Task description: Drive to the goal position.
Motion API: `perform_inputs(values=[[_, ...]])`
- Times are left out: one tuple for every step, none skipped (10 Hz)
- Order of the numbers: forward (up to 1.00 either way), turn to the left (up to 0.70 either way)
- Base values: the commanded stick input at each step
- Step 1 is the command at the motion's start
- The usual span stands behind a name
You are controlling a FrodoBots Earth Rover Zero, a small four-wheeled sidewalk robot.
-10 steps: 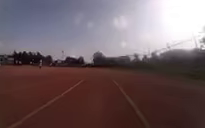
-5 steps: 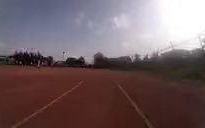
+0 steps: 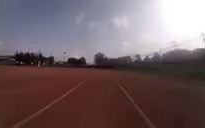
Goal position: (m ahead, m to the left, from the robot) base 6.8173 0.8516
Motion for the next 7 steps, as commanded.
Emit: perform_inputs(values=[[0.7, -0.35], [0.7, -0.35], [0.7, -0.35], [0.7, -0.35], [0.7, -0.35], [0.7, -0.35], [0.7, -0.35]])
